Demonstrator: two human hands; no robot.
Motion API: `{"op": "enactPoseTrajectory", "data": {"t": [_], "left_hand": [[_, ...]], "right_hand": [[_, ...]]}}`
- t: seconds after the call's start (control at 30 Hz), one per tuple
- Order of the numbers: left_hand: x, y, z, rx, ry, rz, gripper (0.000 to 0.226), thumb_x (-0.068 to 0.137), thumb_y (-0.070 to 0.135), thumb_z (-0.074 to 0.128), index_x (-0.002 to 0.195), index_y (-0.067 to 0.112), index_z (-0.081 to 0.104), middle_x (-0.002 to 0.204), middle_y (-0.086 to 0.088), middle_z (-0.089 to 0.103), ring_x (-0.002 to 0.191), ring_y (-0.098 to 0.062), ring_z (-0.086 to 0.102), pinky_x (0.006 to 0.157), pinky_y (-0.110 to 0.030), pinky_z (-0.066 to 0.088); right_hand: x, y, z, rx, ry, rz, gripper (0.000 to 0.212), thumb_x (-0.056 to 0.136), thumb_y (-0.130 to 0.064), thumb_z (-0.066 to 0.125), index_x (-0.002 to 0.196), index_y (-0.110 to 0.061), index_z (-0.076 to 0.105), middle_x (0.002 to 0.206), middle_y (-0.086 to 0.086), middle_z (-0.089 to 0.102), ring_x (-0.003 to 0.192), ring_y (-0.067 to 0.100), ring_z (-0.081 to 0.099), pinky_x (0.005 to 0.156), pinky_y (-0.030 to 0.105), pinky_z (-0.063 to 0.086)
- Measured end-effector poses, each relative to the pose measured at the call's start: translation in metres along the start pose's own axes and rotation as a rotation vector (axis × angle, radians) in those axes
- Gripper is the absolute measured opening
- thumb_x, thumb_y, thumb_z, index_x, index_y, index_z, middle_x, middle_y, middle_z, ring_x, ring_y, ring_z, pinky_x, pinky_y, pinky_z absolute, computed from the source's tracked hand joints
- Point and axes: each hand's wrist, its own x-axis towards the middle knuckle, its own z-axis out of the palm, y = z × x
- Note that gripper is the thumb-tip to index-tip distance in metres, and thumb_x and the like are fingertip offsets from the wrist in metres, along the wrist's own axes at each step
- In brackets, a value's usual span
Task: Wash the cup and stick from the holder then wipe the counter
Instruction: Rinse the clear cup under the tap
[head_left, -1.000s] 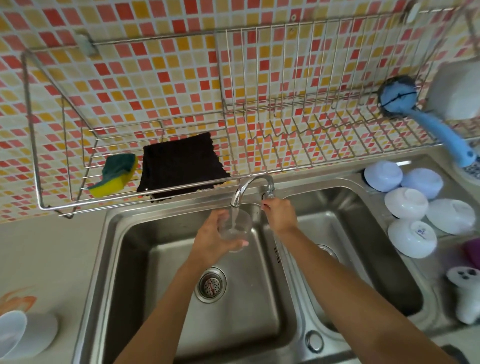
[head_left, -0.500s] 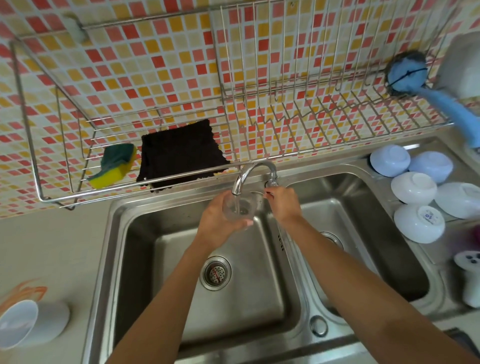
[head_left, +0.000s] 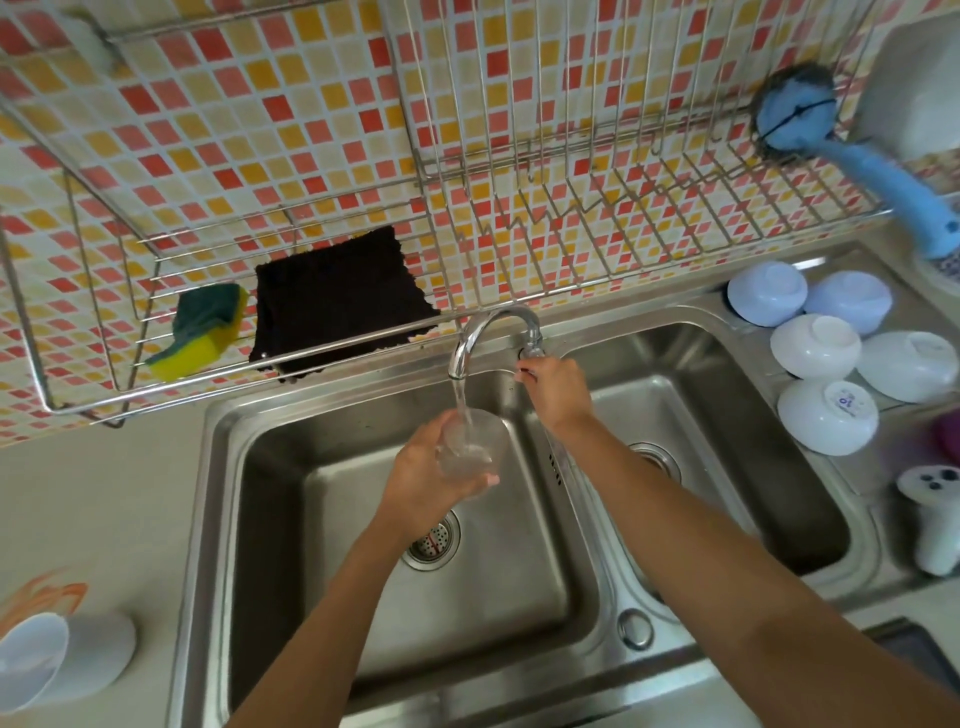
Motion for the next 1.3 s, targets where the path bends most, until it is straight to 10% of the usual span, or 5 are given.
{"op": "enactPoseTrajectory", "data": {"t": [0.2,0.47,1.3], "left_hand": [[0.007,0.006,0.003,-0.041,0.015,-0.010,0.086,0.058,0.035,0.090,0.132,0.036,0.046,0.121,0.014,0.058,0.106,-0.006,0.058,0.082,-0.017,0.050],[0.028,0.013,0.005,0.037,-0.038,0.036,0.089,0.056,0.042,0.088,0.134,0.032,0.047,0.128,0.017,0.054,0.120,-0.007,0.053,0.104,-0.036,0.045],[0.033,0.025,0.000,-0.144,0.205,0.079,0.077,0.056,0.035,0.090,0.123,0.038,0.051,0.117,0.013,0.062,0.107,-0.008,0.060,0.096,-0.035,0.051]], "right_hand": [[0.000,-0.001,0.000,0.008,-0.007,0.003,0.021,0.095,-0.015,0.058,0.110,-0.017,0.072,0.097,0.013,0.074,0.084,0.028,0.069,0.085,0.036,0.056],[-0.001,-0.002,-0.001,-0.037,-0.016,-0.031,0.023,0.097,-0.013,0.053,0.109,-0.014,0.072,0.098,0.015,0.073,0.087,0.033,0.068,0.082,0.041,0.056],[0.001,0.006,-0.005,0.075,0.109,0.163,0.020,0.094,-0.003,0.050,0.104,-0.008,0.066,0.091,0.018,0.071,0.085,0.034,0.066,0.076,0.035,0.053]]}}
